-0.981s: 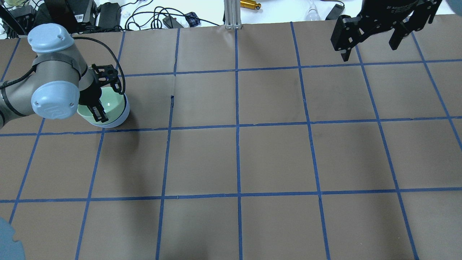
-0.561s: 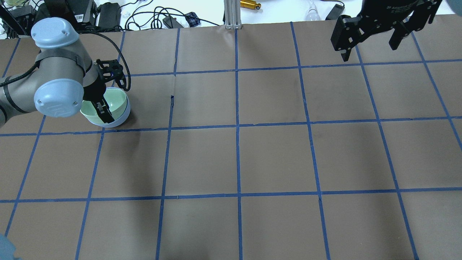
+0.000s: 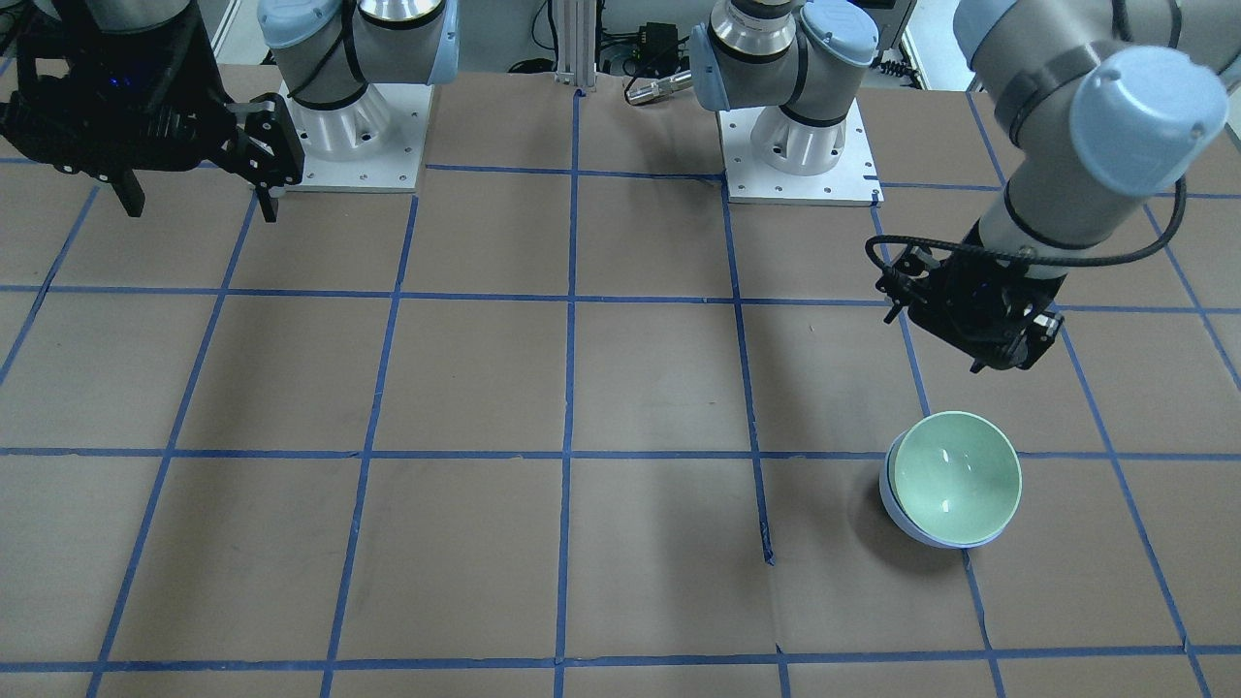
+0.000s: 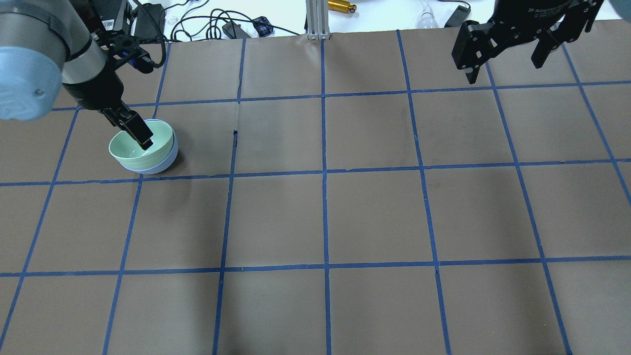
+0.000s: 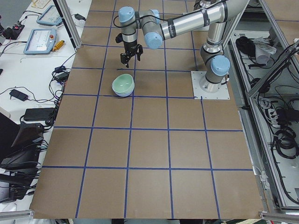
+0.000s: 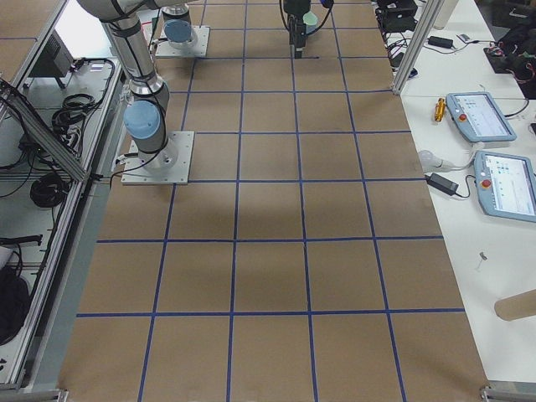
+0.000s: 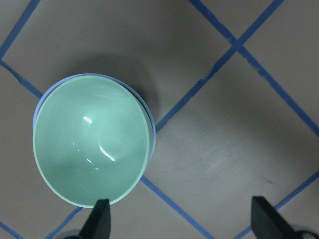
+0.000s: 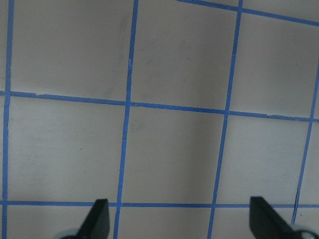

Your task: Stack green bowl on blue bowl

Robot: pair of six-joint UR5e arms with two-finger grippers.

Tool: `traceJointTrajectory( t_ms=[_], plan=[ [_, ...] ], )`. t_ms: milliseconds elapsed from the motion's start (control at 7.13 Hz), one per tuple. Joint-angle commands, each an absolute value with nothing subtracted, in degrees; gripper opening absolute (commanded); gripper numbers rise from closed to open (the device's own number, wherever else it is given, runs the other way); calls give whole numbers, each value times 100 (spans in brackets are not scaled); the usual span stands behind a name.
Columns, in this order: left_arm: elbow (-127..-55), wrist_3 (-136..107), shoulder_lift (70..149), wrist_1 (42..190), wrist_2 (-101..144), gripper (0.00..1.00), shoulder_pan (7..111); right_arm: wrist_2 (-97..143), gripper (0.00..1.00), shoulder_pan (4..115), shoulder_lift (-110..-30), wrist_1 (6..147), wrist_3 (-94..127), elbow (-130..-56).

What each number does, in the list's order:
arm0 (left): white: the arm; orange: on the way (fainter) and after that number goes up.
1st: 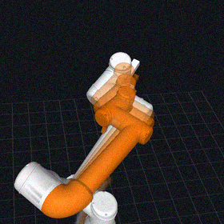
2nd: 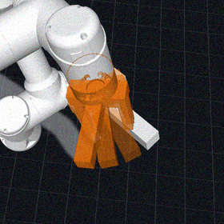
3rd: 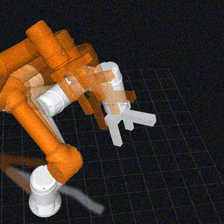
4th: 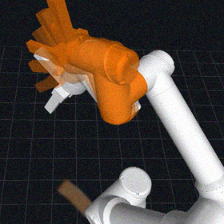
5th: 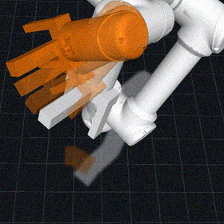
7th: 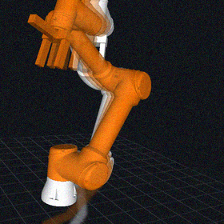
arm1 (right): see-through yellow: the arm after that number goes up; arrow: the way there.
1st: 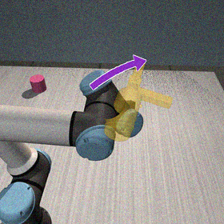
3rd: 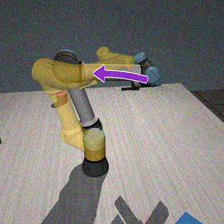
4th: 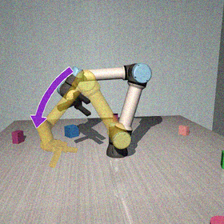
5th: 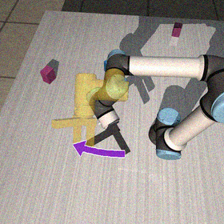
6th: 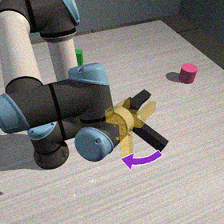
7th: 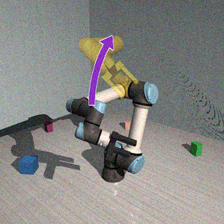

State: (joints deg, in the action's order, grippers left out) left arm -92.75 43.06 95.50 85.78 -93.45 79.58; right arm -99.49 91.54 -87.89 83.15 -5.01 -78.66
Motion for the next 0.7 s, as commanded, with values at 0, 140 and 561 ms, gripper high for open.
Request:
traceJointTrajectory(
  t_ms=[0,140,561],
  plan=[
    [-8974,2565,9221,9210,-9246,100,8242,-9949,100,9158,-8789,8314,-501,-7866],
    [-8965,1827,9107,9211,-9298,100,8523,-9949,100,9150,-8789,8314,-501,-7866],
    [-9044,635,8939,9237,-9229,100,8850,-9949,100,9150,-8789,8314,-501,-7866]
  ],
)
